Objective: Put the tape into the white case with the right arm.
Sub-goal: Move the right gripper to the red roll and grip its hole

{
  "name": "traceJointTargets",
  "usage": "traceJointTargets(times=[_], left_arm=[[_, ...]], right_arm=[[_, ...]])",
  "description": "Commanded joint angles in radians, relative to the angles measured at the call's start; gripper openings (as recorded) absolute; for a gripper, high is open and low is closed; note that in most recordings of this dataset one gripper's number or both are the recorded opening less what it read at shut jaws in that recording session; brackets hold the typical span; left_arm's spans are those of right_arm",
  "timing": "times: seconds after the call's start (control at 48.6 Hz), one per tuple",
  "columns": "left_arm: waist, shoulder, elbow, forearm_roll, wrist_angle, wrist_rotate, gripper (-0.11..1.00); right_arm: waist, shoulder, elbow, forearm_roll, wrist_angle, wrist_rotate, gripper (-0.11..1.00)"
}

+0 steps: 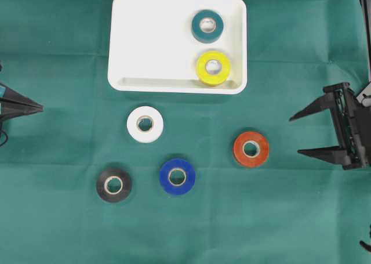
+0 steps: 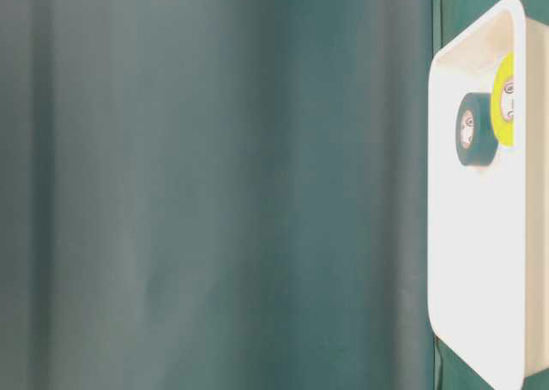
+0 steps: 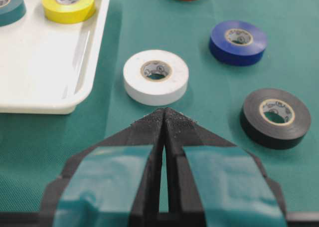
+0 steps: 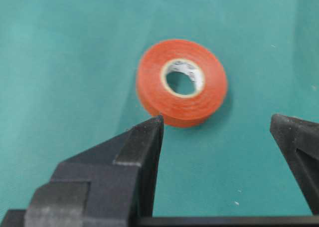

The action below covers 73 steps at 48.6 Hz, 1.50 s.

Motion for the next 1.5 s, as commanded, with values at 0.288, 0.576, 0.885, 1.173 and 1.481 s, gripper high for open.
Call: traceJointTargets(times=[0.288,0.576,0.885,1.173,1.481], left_arm=[[-0.002,0.008,-0.012,0.002,-0.009,0.000,0.01],[-0.002,0.008,-0.012,0.000,-0.009,0.000,0.01],[-0.002,0.008,-0.012,0.000,-0.009,0.000,0.01],[-0.002,0.008,-0.012,0.000,-0.009,0.000,0.01],[-0.002,0.008,-0.012,0.000,-0.009,0.000,0.01]], right_arm=[[0.025,0.054,-0.020,-0.003,-0.011,0.000,0.64],[0.067,0.176,-0.080,-0.003,-0.058,-0.002,0.64],[0.074,0.385,-0.175,-0.003,-0.112,-0.005,0.64],[0.074,0.430,-0.202,-0.003,-0.117,-0.005,0.64],[0.074,0.492,-0.252,-0.003,-0.117,-0.008,0.64]])
